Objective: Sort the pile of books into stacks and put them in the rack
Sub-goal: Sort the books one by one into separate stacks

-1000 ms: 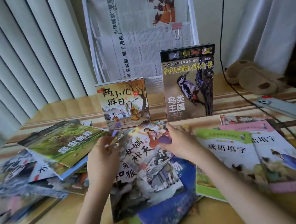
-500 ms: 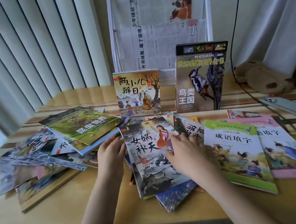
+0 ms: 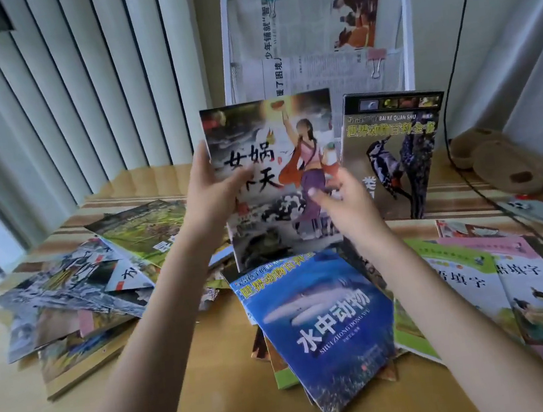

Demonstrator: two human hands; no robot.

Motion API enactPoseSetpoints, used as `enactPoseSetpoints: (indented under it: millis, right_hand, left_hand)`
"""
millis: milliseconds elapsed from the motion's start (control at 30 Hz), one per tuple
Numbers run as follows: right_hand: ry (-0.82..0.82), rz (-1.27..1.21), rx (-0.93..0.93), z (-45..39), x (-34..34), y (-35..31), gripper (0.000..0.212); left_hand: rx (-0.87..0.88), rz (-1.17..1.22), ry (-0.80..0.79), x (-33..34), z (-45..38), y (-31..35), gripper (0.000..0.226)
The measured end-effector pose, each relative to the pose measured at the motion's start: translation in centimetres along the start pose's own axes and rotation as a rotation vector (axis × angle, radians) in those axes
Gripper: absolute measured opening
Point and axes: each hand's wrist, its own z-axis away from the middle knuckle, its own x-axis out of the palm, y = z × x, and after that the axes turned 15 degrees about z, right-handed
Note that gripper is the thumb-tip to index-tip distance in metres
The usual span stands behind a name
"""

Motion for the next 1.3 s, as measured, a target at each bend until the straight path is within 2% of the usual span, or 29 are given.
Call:
enactPoseSetpoints:
  millis: [67,133,167,233,300,333,400,433,500,600,733,867,1033,1100,1167,1300]
  right_hand:
    - [0.181,0.025,-0.025,-3.2,1.0,-1.1,0.034]
    - [0.254,0.066,-0.036,-5.9,2.5,-1.5,0.04]
    - [0.244,0.065,-0.035,-7.0,3.4,-1.2,0.042]
    - [0.199,0.065,0.011,-8.7,5.6,0.7,0.038]
    - [0.136,0.099,0.075,-9.3,7.7,3.4,0.032]
    - [0.114,0.139,0.084,-9.2,8.7,4.8,0.03]
    - [0.151,0.322,0.067,-8.9,10.0,7.1,0.033]
    - [0.188,0.445,0.047,-8.9,10.3,7.8,0.036]
    - [0.235,0.593,0.025,-8.7,10.3,8.1,0.035]
    - [0.233,0.619,-0.001,-8.6,10.1,7.9,0.037]
    - [0.147,0.743,0.048,-8.5,10.0,8.0,0.05]
    - [0.077,0.945,0.081,-8.1,10.0,7.5,0.055]
    - [-0.059,0.968,0.167,-8.2,9.0,8.1,0.043]
    - [-0.058,0.945,0.194,-8.2,8.2,8.8,0.039]
    - [-0.016,0.91,0.224,-8.0,7.6,9.4,0.036]
    - [-0.048,0.902,0.242,-7.2,7.4,9.1,0.023]
  left_hand:
    - [0.09,-0.101,0.015,0.3,-3.9,-0.3,0.043]
    - [0.083,-0.164,0.077,0.2,-7.0,-2.1,0.04]
    - [0.04,-0.264,0.125,-0.1,-8.0,-3.4,0.041]
    - [-0.142,-0.641,0.145,-2.0,-8.9,-7.1,0.051]
    - [-0.325,-1.009,-0.01,-4.5,-8.2,-11.2,0.052]
    - [-0.353,-1.174,-0.111,-5.6,-7.5,-12.8,0.048]
    - [-0.308,-1.422,-0.242,-6.8,-6.4,-14.8,0.046]
    - [-0.282,-1.466,-0.258,-6.9,-6.2,-15.1,0.048]
    - [-0.252,-1.492,-0.256,-6.9,-5.9,-14.7,0.051]
    - [-0.233,-1.532,-0.281,-7.0,-5.7,-14.1,0.054]
    - [-0.226,-1.52,-0.25,-7.4,-5.2,-13.7,0.061]
    - [-0.315,-1.5,-0.171,-5.8,-5.8,-14.0,0.066]
    - [-0.274,-1.48,-0.058,-4.6,-5.8,-15.1,0.041]
    - [-0.235,-1.478,-0.03,-4.7,-5.6,-15.2,0.033]
    - [-0.182,-1.372,0.016,-4.7,-5.5,-15.1,0.023]
    - [-0.141,-1.225,0.069,-4.0,-4.2,-13.5,0.028]
